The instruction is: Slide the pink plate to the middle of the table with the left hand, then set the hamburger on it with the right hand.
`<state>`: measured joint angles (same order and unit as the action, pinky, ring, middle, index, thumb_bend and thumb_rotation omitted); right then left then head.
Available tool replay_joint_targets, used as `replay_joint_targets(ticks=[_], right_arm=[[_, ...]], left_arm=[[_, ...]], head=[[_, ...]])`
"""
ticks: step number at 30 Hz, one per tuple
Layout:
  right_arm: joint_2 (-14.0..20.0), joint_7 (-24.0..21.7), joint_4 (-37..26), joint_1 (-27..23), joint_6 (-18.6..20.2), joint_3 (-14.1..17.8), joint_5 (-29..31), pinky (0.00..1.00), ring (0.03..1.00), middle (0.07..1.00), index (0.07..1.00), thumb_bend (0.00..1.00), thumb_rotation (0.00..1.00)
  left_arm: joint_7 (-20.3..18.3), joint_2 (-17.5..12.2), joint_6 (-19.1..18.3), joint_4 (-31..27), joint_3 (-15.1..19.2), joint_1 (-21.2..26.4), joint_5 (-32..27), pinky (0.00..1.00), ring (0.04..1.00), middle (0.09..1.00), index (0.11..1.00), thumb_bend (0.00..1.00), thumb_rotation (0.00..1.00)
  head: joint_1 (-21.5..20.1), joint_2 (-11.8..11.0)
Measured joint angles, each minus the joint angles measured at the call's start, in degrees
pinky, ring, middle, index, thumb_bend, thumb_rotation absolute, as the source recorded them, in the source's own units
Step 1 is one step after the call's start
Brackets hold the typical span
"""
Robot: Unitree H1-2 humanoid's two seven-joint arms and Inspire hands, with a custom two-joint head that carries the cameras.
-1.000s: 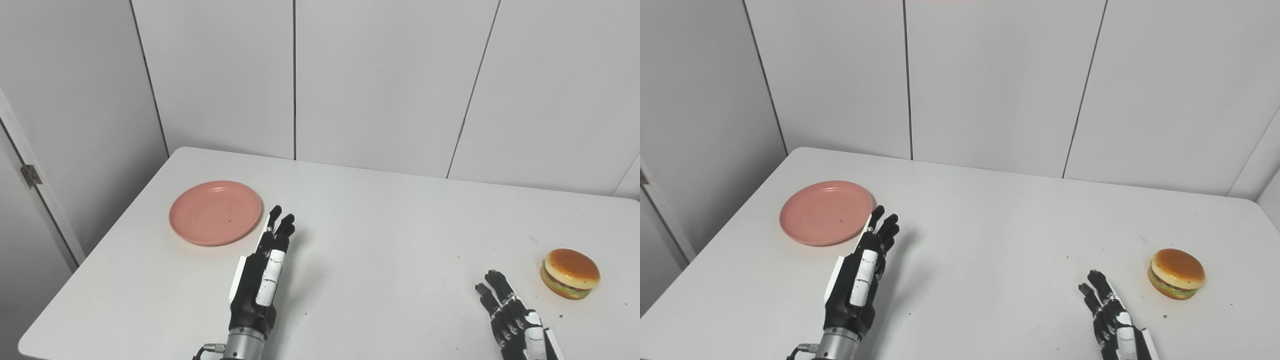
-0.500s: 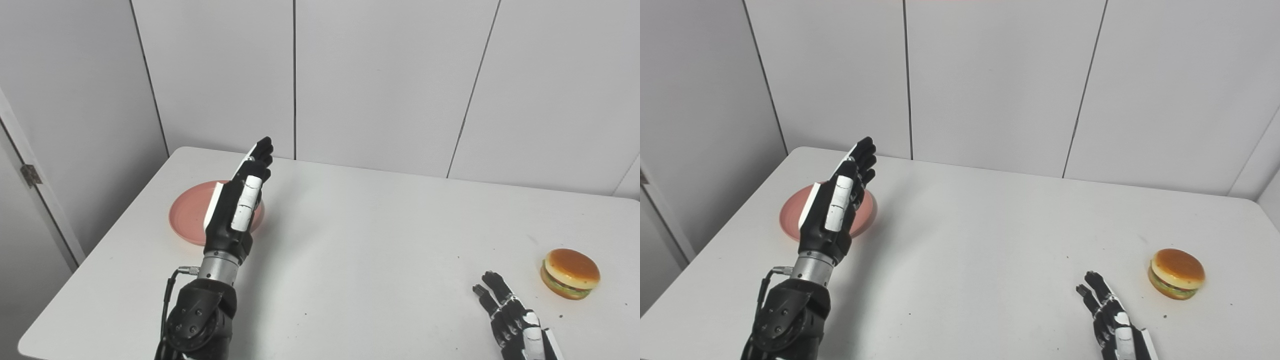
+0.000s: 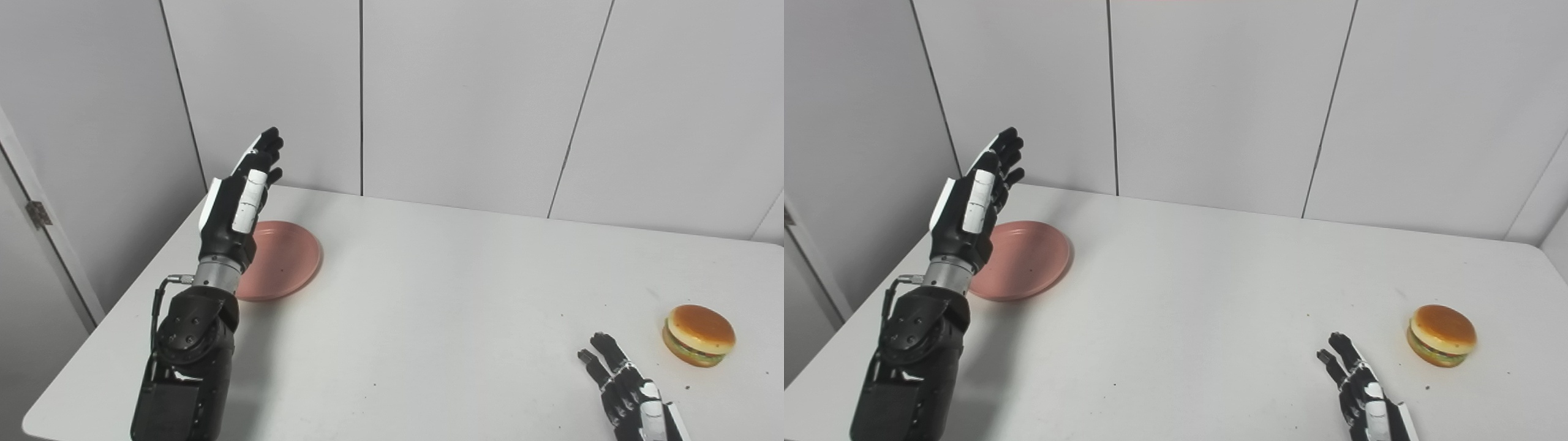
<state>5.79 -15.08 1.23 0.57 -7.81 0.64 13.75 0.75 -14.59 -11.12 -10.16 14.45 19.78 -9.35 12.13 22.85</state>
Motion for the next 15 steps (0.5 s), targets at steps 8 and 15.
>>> replay_joint_targets(ticks=[8,15], right_arm=[[0.0,0.0,0.0,0.0,0.0,0.0,0.0,0.97,0.884,0.937,0.882,0.83,1.00],[0.0,0.0,0.0,0.0,0.0,0.0,0.0,0.97,0.881,0.934,0.876,0.83,1.00]], left_arm=[[-2.1,-4.4,6.5,12.3,2.8,2.1,-1.2,0.95,0.942,0.940,0.934,0.96,0.91],[-3.5,-6.8,11.8,23.7,3.9,6.4,-2.7,0.87,0.924,0.936,0.928,0.98,0.87]], head=[[0.0,0.0],[-0.4,-0.4]])
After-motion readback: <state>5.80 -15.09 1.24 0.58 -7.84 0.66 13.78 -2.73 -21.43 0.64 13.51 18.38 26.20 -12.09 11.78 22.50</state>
